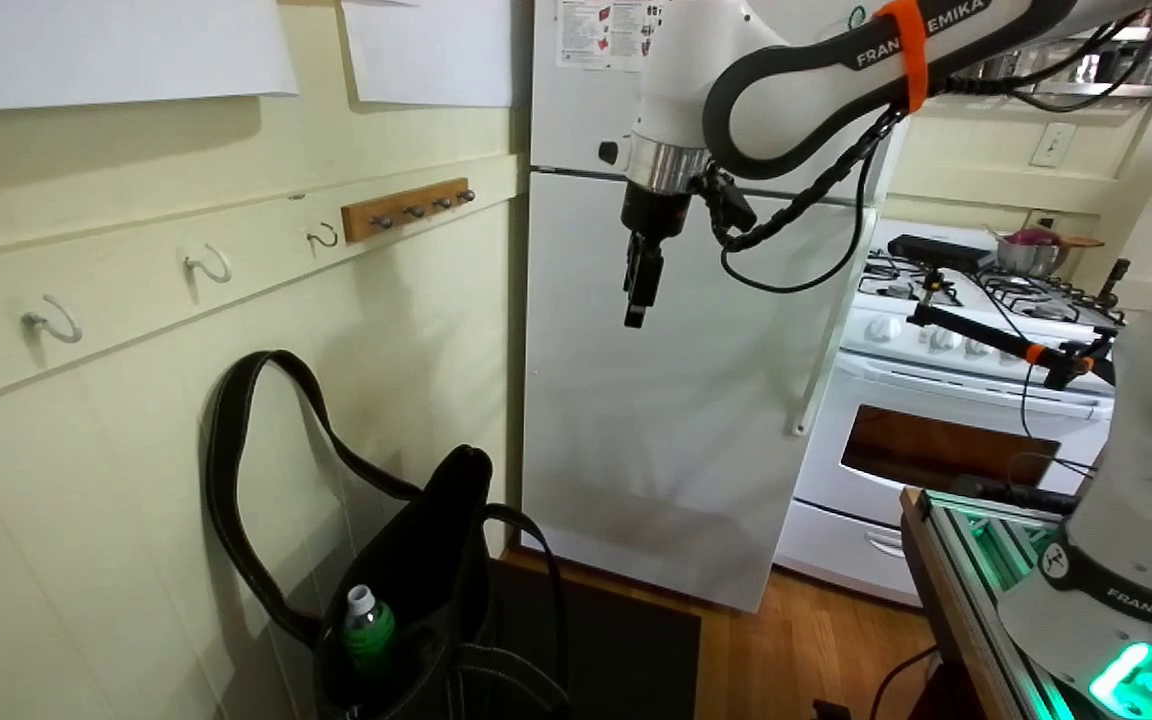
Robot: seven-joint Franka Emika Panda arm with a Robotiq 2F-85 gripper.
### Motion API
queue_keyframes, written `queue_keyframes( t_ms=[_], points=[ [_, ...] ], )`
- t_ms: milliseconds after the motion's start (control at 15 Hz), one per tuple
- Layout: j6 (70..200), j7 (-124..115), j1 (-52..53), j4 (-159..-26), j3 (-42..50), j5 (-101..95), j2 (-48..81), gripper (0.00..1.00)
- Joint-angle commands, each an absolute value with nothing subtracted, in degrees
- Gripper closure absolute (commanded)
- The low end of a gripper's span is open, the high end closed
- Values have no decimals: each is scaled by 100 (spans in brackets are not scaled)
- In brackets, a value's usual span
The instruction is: Remove the green bottle from the bag
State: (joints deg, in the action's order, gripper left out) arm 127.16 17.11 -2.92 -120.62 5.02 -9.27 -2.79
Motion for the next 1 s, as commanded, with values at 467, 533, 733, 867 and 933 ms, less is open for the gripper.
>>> queue_keyframes(
  t_ms=[467,533,733,867,933],
  points=[
    [12719,1772,-309,-11912,471,-782,-123,0],
    [12806,1921,-283,-11802,462,-600,109,0],
    [13050,2640,-276,-11450,382,277,767,0],
    [13059,2876,-329,-11156,245,694,1209,0],
    [13082,2891,-359,-11026,178,780,1400,0]
  ],
)
